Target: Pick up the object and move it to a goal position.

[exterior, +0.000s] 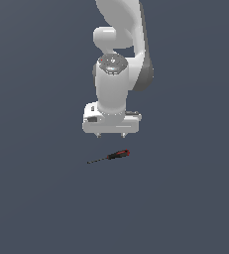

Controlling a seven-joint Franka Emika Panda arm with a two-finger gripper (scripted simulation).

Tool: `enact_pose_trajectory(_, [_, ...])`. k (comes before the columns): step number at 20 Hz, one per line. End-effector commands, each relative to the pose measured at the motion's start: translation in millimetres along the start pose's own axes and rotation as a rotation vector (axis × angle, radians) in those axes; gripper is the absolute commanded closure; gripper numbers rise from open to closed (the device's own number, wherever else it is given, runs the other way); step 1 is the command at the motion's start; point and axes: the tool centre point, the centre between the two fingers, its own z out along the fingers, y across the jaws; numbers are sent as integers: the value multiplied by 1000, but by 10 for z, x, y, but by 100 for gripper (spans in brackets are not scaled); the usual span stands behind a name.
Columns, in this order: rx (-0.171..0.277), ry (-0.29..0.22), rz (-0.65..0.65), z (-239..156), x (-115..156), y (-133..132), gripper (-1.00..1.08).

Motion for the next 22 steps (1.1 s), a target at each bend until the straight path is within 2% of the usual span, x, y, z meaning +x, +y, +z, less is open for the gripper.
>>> enact_pose_trajectory(1, [0, 0, 0, 0, 0, 0, -92])
enact_pose_trajectory(12, [-25, 17, -51, -52, 19, 66, -92])
enact_pose_trajectory(22, [-20, 15, -4, -9, 26, 59, -92])
